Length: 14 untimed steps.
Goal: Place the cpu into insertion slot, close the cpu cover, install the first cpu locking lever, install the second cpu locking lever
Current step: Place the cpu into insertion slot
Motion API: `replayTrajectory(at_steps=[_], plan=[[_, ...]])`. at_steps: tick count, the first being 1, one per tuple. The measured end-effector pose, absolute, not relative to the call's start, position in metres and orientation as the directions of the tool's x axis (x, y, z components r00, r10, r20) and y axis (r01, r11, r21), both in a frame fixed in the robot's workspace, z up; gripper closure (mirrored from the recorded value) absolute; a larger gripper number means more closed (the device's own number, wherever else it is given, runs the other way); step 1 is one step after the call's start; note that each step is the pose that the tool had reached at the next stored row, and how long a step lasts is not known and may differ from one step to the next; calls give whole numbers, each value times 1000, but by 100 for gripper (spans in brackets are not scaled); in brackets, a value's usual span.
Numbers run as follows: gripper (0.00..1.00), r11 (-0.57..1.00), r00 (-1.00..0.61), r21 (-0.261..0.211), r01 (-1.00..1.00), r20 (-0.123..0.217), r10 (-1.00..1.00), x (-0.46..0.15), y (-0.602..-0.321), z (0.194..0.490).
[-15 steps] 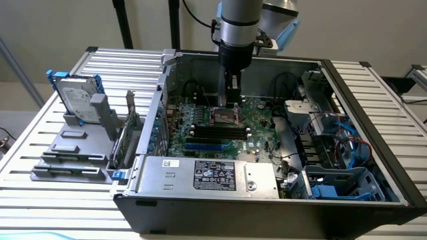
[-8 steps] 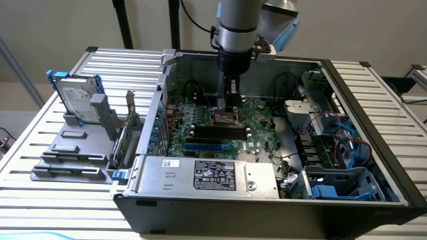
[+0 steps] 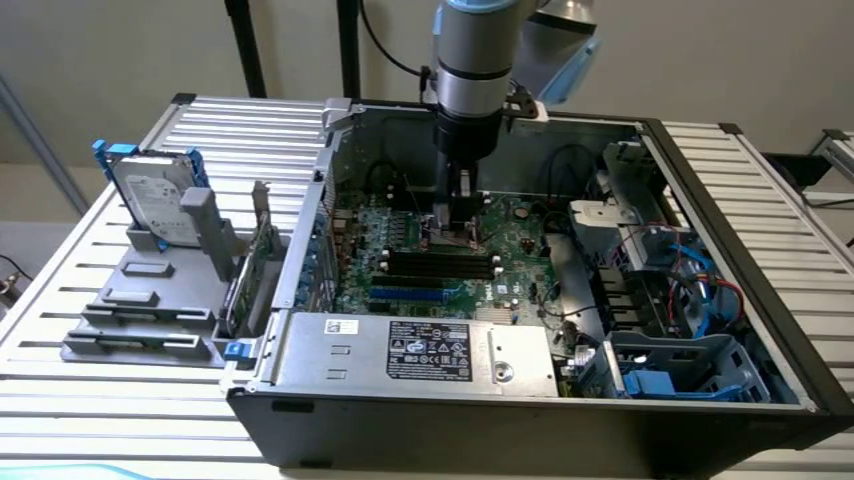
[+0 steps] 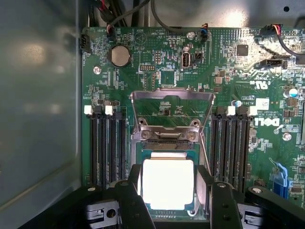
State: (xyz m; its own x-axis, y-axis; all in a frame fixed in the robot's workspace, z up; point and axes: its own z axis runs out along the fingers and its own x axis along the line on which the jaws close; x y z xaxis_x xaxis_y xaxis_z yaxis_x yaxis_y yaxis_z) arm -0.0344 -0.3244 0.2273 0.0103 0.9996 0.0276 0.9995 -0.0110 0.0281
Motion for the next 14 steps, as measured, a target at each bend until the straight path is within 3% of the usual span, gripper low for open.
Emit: replayTrajectory(at_steps=[14], plan=[[46,-11,10,23,1000,28,1000,-35,-324,211]])
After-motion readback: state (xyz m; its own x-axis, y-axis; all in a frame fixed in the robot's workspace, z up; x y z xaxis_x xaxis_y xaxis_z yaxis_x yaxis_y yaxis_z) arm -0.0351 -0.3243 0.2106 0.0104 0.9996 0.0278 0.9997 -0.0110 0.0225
